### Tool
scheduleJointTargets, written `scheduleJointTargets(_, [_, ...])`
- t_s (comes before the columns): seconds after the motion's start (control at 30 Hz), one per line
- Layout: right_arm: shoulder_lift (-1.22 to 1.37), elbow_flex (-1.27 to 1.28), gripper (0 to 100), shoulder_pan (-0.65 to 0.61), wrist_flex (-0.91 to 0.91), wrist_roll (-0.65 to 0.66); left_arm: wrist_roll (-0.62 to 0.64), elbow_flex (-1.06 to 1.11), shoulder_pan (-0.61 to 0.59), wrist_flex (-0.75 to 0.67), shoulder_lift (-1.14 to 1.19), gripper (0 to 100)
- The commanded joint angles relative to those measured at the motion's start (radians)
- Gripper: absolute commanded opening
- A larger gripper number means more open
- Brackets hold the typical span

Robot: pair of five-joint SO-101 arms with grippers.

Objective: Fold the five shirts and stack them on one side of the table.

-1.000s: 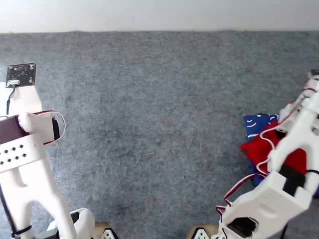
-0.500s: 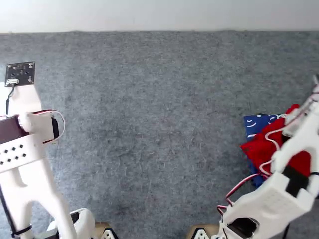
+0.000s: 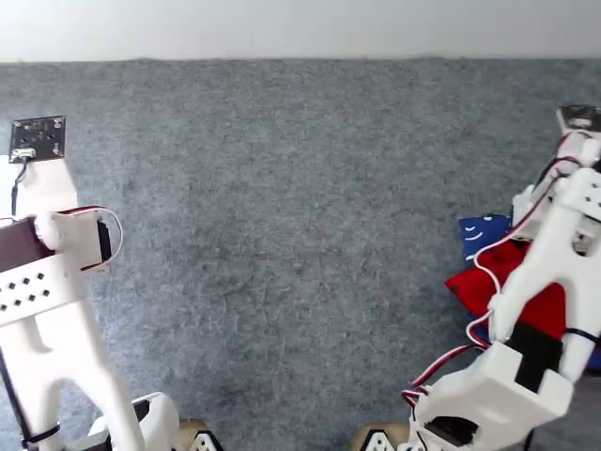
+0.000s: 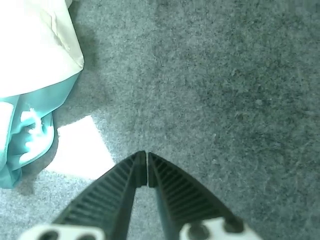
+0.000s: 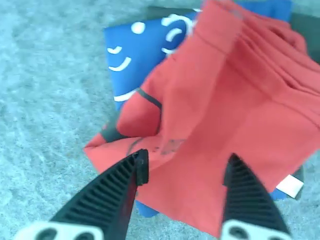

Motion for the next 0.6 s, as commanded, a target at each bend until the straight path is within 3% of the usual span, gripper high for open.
scheduleJointTargets(0.0, [-0.044, -0.034, 8.9, 0.036, -0.010, 0.012, -0.006, -0.002, 0.006, -0.014, -0.012, 2])
scheduleJointTargets(0.07, [-0.044, -0.034, 0.9, 0.036, -0.010, 0.012, -0.006, -0.002, 0.006, -0.014, -0.012, 2])
scheduleJointTargets(0.3, [-0.015, -0.023, 2.4, 0.031, -0.226, 0.012, -0.006, -0.002, 0.006, -0.014, -0.012, 2])
scheduleJointTargets(0.57, [0.237, -0.026, 2.4, 0.005, -0.470, 0.006, -0.006, -0.002, 0.006, -0.014, -0.012, 2])
